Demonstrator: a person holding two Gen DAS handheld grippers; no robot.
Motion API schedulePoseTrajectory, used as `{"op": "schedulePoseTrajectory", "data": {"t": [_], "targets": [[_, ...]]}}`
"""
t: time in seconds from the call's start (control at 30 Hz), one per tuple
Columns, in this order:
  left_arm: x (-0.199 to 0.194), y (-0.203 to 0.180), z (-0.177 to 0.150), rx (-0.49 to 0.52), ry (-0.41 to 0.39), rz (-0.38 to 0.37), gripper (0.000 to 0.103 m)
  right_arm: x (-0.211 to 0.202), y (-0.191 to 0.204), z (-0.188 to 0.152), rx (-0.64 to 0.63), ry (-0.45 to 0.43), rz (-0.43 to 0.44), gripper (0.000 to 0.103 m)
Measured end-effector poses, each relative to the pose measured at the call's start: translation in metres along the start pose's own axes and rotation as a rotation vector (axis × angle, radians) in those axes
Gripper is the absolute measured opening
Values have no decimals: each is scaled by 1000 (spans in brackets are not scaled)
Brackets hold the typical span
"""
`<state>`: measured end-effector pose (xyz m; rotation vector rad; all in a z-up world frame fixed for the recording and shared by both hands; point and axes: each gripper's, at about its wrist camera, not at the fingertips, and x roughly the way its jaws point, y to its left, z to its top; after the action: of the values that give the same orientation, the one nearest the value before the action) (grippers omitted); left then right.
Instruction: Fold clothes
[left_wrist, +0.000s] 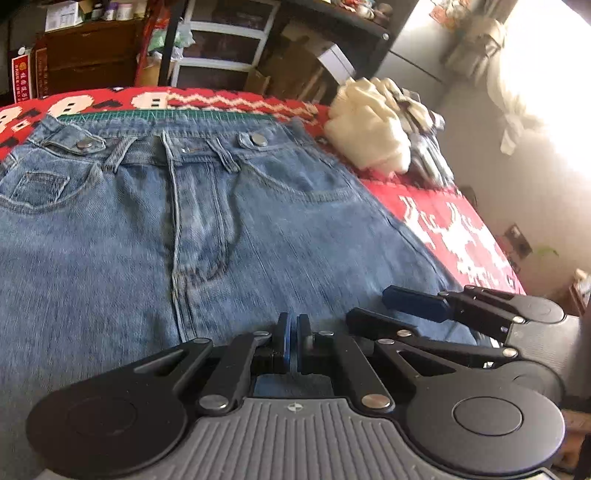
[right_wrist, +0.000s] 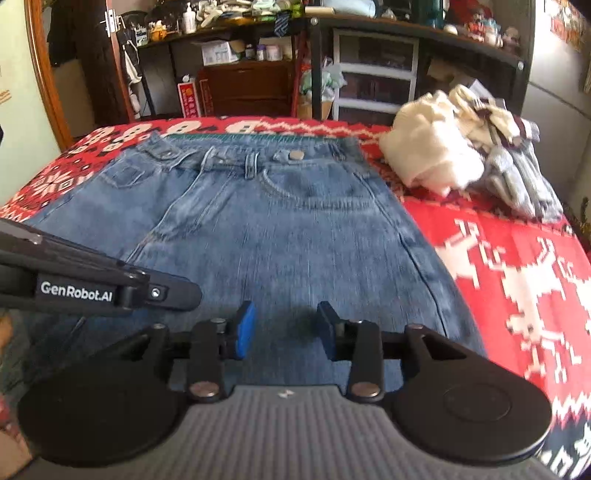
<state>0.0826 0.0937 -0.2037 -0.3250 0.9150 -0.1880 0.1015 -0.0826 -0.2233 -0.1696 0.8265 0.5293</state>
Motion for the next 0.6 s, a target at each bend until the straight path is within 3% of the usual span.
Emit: {"op": "schedulePoseTrajectory", "data": {"t": [0.17, 0.6], "targets": [[-2, -5, -16, 28, 34, -5, 3, -18, -2, -16, 18, 44, -18, 53], [-19, -9, -45, 7, 80, -38, 3, -26, 1, -22, 25, 63, -30, 56]]}}
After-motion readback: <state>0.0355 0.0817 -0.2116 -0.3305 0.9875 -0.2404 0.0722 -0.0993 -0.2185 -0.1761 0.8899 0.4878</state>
